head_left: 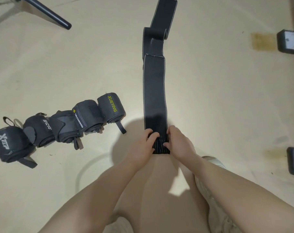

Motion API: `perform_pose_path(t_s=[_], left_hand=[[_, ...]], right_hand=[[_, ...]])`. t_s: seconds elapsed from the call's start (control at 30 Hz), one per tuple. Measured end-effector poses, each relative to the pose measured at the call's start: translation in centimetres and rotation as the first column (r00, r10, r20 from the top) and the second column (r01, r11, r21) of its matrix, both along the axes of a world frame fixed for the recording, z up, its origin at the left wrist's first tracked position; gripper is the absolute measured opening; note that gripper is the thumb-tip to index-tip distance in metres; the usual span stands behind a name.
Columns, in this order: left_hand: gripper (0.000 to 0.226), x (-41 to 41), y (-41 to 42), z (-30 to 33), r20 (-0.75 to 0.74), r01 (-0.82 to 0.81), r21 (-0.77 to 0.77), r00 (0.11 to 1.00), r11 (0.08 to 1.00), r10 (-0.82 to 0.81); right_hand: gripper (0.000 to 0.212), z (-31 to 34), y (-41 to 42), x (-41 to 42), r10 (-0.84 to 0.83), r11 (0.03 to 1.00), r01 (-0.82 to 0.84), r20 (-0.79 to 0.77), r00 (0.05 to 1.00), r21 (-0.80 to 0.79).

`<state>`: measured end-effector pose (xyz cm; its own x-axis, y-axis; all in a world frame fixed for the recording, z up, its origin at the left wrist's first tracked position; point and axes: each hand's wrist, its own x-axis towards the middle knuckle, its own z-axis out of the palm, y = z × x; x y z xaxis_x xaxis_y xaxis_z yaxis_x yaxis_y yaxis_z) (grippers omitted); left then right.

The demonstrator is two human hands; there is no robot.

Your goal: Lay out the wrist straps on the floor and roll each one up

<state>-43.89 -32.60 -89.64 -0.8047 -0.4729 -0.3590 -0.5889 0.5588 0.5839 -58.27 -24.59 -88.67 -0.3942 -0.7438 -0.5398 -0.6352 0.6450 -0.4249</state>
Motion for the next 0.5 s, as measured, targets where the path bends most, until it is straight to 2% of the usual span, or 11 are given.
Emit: perform_pose_path(t_s=[0.1, 0.17, 0.23, 0.3, 0.33, 0.4, 0.5], left_hand=[[0.040, 0.2, 0.3, -0.4, 0.076, 0.144, -0.145, 0.988, 0.979, -0.134], [0.046, 0.4, 0.5, -0.4, 0.117, 0.215, -0.192, 0.974, 0.958, -0.196], [0.047, 0.3, 0.4, -0.8, 0.111, 0.252, -0.210, 0.966, 0.945, -0.233], [0.042, -0.1, 0.1, -1.2, 0.103, 0.251, -0.233, 0.967, 0.940, -0.232], [0.039, -0.2, -0.1, -1.3, 0.104, 0.255, -0.246, 0.966, 0.935, -0.236], [0.036, -0.3, -0.4, -1.3, 0.100, 0.281, -0.270, 0.959, 0.921, -0.264], [0.036, -0.4, -0.4, -1.6, 0.105, 0.252, -0.245, 0.967, 0.936, -0.233]], right_hand=[[0.008, -0.6, 0.2, 0.2, 0.138, 0.989, -0.142, -0.074, 0.988, -0.044], [0.016, -0.6, 0.4, 0.6, 0.301, 0.945, -0.314, -0.135, 0.944, -0.094], [0.024, -0.8, 0.7, 0.9, 0.446, 0.867, -0.484, -0.250, 0.859, -0.116], [0.036, -0.4, 1.1, 0.7, 0.545, 0.801, -0.595, -0.325, 0.773, -0.071], [0.040, -0.5, 1.2, 0.6, 0.561, 0.794, -0.607, -0.344, 0.753, -0.032], [0.032, 0.1, 1.1, 0.8, 0.560, 0.805, -0.594, -0.335, 0.758, 0.002], [0.008, -0.2, 0.4, 1.0, 0.413, 0.899, -0.432, -0.190, 0.891, -0.070]])
